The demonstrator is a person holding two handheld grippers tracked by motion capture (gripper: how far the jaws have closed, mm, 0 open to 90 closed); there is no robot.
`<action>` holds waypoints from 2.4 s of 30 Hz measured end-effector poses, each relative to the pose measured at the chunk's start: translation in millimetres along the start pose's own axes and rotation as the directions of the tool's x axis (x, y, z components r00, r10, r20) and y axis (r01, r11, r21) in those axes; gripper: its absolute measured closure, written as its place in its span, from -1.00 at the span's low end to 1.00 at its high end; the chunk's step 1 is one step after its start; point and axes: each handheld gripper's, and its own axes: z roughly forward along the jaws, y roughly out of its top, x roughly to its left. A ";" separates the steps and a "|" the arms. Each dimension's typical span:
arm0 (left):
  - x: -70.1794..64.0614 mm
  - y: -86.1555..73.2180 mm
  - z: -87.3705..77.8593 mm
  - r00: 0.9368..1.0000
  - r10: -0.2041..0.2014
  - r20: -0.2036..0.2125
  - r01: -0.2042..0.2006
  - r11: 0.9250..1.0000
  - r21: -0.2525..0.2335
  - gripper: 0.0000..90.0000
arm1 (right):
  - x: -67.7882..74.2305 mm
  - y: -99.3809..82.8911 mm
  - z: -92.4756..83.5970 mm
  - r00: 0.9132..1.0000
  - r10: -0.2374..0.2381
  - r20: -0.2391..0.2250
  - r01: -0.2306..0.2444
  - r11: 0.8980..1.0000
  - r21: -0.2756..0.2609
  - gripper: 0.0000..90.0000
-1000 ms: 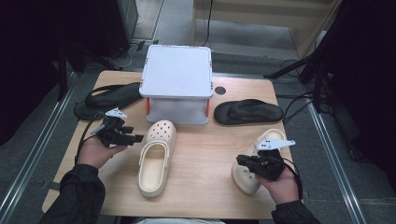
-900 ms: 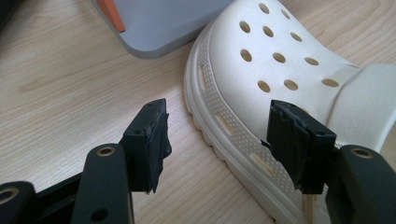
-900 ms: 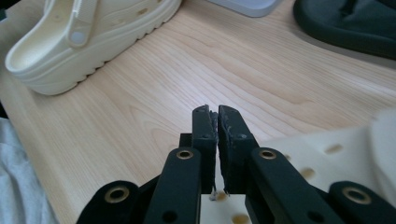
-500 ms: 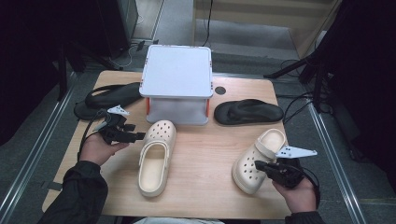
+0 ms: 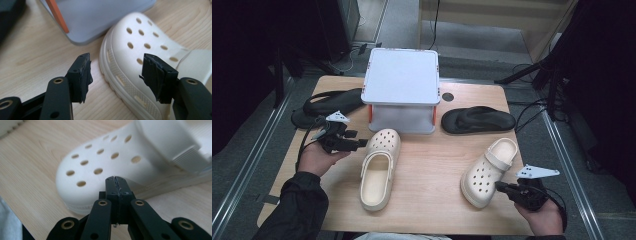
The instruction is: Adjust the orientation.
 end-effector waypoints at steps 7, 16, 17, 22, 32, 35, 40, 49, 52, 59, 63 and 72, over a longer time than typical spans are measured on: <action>-3.4 -0.7 0.8 1.000 0.018 -0.011 -0.018 0.999 0.031 -0.10 | 0.9 5.5 6.4 1.000 -0.018 -0.019 0.018 1.000 -0.010 1.00; -5.2 -4.5 -1.4 1.000 0.006 -0.010 -0.006 1.000 0.029 -0.10 | 5.3 20.8 21.5 0.998 -0.038 -0.053 0.037 0.999 -0.013 1.00; -5.2 -4.5 -1.4 1.000 0.006 -0.010 -0.006 1.000 0.029 -0.10 | 5.3 20.8 21.5 0.998 -0.038 -0.053 0.037 0.999 -0.013 1.00; -5.7 -8.2 -3.4 1.000 0.009 -0.017 -0.009 0.999 0.038 -0.10 | 8.5 31.7 31.6 0.996 -0.053 -0.070 0.052 0.999 -0.011 1.00; -7.7 -15.1 -7.9 1.000 0.002 -0.029 -0.001 0.999 0.041 -0.10 | 12.3 55.1 53.7 0.992 -0.077 -0.103 0.076 0.997 -0.018 1.00; -8.3 -16.3 -9.3 0.999 -0.004 -0.032 0.005 0.999 0.037 -0.10 | 13.7 61.2 58.8 0.992 -0.077 -0.102 0.075 0.997 -0.016 1.00; -9.5 -21.1 -13.0 1.000 0.000 -0.032 0.001 0.999 0.033 -0.09 | 19.0 81.0 76.7 0.990 -0.092 -0.103 0.092 0.996 -0.001 1.00; -11.3 -27.9 -18.4 0.999 -0.009 -0.040 0.010 1.000 0.027 -0.09 | 23.9 104.4 95.2 0.993 -0.097 -0.063 0.098 0.995 0.011 1.00; -11.8 -29.9 -18.4 0.999 -0.013 -0.034 0.014 0.999 0.032 -0.09 | 22.0 110.3 99.6 0.995 -0.084 -0.051 0.085 0.996 0.009 1.00; -13.8 -32.9 -15.3 1.000 -0.014 -0.021 0.015 0.998 0.061 -0.09 | 18.1 115.3 102.1 0.997 -0.051 -0.051 0.052 0.999 0.010 1.00; -12.9 -33.4 -14.3 1.000 -0.022 -0.016 0.023 0.998 0.065 -0.09 | 15.8 114.2 95.4 0.997 -0.048 -0.062 0.048 0.999 -0.011 1.00; -15.2 -33.7 -12.2 1.000 -0.023 -0.012 0.024 0.997 0.071 -0.09 | 6.1 97.6 50.1 0.998 -0.045 -0.039 0.041 0.996 -0.080 1.00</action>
